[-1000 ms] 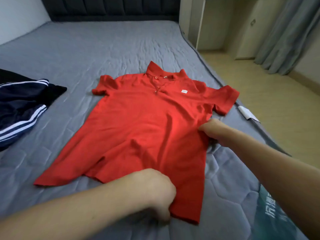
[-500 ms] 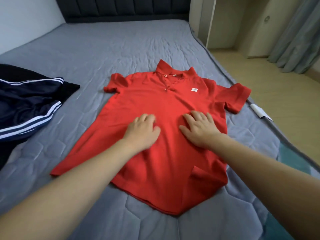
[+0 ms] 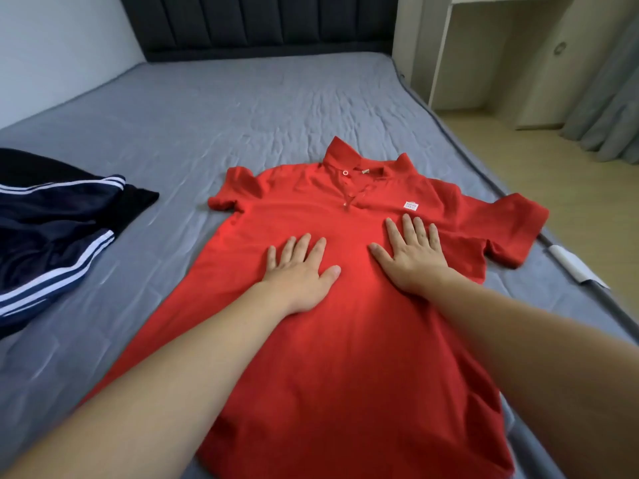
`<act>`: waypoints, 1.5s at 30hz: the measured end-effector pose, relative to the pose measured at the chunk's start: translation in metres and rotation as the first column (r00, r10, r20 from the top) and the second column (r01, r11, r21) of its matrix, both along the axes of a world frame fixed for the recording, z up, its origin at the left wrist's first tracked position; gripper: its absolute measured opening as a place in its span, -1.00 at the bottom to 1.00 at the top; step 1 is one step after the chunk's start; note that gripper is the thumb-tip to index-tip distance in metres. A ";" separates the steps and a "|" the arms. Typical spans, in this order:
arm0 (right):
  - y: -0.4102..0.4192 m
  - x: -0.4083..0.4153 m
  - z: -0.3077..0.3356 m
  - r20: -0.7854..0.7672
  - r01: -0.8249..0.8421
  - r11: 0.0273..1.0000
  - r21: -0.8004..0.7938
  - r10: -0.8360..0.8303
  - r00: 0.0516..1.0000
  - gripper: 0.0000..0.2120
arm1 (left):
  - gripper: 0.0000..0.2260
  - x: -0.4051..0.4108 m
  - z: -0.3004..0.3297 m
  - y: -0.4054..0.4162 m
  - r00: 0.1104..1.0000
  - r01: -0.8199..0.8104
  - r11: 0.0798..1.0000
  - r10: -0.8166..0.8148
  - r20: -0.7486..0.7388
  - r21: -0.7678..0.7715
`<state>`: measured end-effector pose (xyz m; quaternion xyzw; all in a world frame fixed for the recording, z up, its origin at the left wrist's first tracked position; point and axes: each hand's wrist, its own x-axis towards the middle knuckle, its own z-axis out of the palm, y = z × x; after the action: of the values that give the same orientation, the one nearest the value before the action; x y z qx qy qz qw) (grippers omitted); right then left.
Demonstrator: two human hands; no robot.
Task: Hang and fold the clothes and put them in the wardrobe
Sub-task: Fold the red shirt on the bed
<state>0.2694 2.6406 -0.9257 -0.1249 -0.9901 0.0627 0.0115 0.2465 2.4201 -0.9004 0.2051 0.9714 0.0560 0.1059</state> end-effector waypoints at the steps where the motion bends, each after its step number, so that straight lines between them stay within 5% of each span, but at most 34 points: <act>1: 0.006 -0.008 -0.002 -0.017 0.007 1.000 0.006 -0.007 1.000 -0.16 | -0.36 -0.011 -0.006 0.008 1.000 -0.015 1.000 0.016 -0.018 0.008; 10: 0.054 -0.104 -0.022 -0.151 0.127 0.992 -0.025 -0.129 0.980 -0.11 | -0.37 -0.150 -0.037 0.073 0.982 -0.066 0.997 0.073 -0.172 0.044; 14: 0.064 -0.148 -0.021 -0.170 0.190 0.982 -0.021 -0.191 0.967 -0.19 | -0.43 -0.214 -0.040 0.104 0.959 -0.072 0.985 0.111 -0.262 0.154; 17: 0.067 -0.172 -0.019 -0.347 0.301 0.954 -0.015 -0.287 0.893 -0.40 | -0.51 -0.257 -0.037 0.127 0.943 -0.085 0.978 0.141 -0.302 0.191; 19: 0.069 -0.186 -0.017 -0.417 0.362 0.926 -0.109 -0.374 0.828 -0.55 | -0.55 -0.277 -0.040 0.138 0.913 -0.067 0.978 0.139 -0.383 0.195; 22: 0.079 -0.202 -0.017 -0.426 0.379 0.863 -0.335 -0.497 0.756 -0.52 | -0.47 -0.296 -0.042 0.147 0.875 -0.032 0.947 0.181 -0.450 0.319; 24: 0.085 -0.204 -0.015 -0.432 0.332 0.839 -0.431 -0.516 0.740 -0.41 | -0.41 -0.303 -0.039 0.145 0.912 -0.099 0.839 0.292 -0.289 0.536; 27: 0.084 -0.190 -0.011 -0.559 0.151 0.839 -0.522 -0.471 0.682 -0.41 | -0.56 -0.296 -0.030 0.137 0.964 -0.202 0.408 0.243 0.107 0.890; 30: 0.071 -0.170 -0.003 -0.727 -0.006 0.878 -0.478 -0.392 0.564 -0.67 | -0.65 -0.276 -0.022 0.121 0.959 -0.267 0.071 0.116 0.258 0.961; 32: 0.062 -0.161 -0.002 -0.792 -0.040 0.913 -0.406 -0.330 0.513 -0.89 | -0.71 -0.262 -0.018 0.109 0.937 -0.348 -0.075 -0.007 0.349 0.934; 34: 0.057 -0.154 0.000 -0.826 -0.109 0.917 -0.383 -0.287 0.485 -0.69 | -0.81 -0.249 -0.016 0.101 0.912 -0.407 -0.140 -0.121 0.393 0.903; 36: 0.053 -0.149 0.003 -0.857 -0.170 0.930 -0.327 -0.216 0.469 -0.51 | -0.88 -0.239 -0.009 0.092 0.932 -0.358 -0.060 -0.088 0.352 0.932; 37: 0.051 -0.148 0.003 -0.869 -0.196 0.940 -0.277 -0.158 0.469 -0.48 | -0.80 -0.235 -0.007 0.084 0.966 -0.256 0.109 -0.007 0.259 0.960; 38: 0.048 -0.148 0.004 -0.873 -0.225 0.949 -0.223 -0.091 0.480 -0.48 | -0.69 -0.232 -0.006 0.074 0.995 -0.098 0.415 0.064 0.079 0.905; 39: 0.045 -0.149 0.005 -0.854 -0.254 0.951 -0.175 -0.019 0.519 -0.52 | -0.59 -0.229 -0.007 0.064 0.993 0.031 0.730 0.058 -0.108 0.682; 40: 0.041 -0.150 0.004 -0.805 -0.278 0.952 -0.131 0.062 0.590 -0.58 | -0.54 -0.227 -0.010 0.053 0.971 0.079 0.912 0.021 -0.237 0.404; 42: 0.033 -0.153 -0.002 -0.604 -0.334 0.940 -0.071 0.226 0.765 -0.52 | -0.63 -0.225 -0.009 0.027 0.940 0.050 0.985 0.010 -0.341 0.167; 45: 0.029 -0.159 -0.013 -0.361 -0.359 0.932 0.057 0.354 0.863 -0.35 | -0.67 -0.226 -0.009 -0.028 0.890 -0.185 0.977 0.214 -0.402 0.111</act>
<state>0.1104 2.6696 -0.9388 0.0740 -0.9760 0.0917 0.1829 0.0204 2.3920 -0.9099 0.1151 0.9851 0.0557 -0.1146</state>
